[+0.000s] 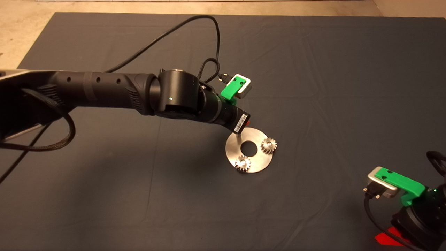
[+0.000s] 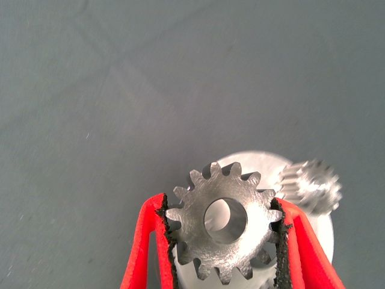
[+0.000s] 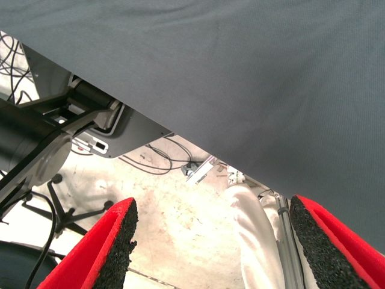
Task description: Install three planetary gears onto the carrier pins
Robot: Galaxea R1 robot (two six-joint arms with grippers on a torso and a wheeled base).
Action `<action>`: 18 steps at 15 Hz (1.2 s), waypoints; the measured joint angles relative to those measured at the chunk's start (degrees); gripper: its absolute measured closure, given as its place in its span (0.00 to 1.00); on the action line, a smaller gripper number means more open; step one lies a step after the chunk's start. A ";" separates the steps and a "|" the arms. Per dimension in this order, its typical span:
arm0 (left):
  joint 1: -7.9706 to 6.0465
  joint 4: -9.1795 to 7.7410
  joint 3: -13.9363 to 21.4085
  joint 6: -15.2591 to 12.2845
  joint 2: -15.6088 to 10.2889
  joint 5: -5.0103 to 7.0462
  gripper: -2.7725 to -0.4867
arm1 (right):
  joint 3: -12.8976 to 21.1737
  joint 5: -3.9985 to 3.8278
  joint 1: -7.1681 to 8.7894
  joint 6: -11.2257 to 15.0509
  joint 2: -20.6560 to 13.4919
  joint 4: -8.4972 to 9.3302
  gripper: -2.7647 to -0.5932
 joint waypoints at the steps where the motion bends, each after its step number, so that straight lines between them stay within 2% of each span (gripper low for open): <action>1: 0.01 1.15 0.63 -0.50 0.35 0.02 0.95 | 0.00 -0.02 -0.02 -0.17 0.00 -0.01 0.42; 4: 0.06 2.19 1.73 -0.50 0.79 -0.11 0.95 | 0.00 -0.02 -0.29 -0.45 -0.02 -0.01 0.42; 6: 0.54 3.90 2.16 -0.54 0.74 0.05 0.95 | 0.00 -0.04 -0.29 -0.83 -0.13 -0.01 0.42; 8: 2.17 5.49 2.63 -0.55 0.74 0.09 0.95 | 0.00 0.00 -0.29 -1.02 -0.13 -0.01 0.42; 10: 3.90 5.84 3.15 -0.55 0.72 0.29 0.95 | 0.00 -0.02 -0.29 -1.07 -0.11 0.00 0.42; 16: 4.50 7.52 4.19 -0.53 0.71 0.61 0.95 | 0.00 -0.02 -0.29 -1.22 -0.11 0.00 0.42; 18: 5.39 9.10 4.19 -0.53 0.79 0.93 0.95 | 0.00 -0.03 -0.29 -1.24 -0.11 0.00 0.42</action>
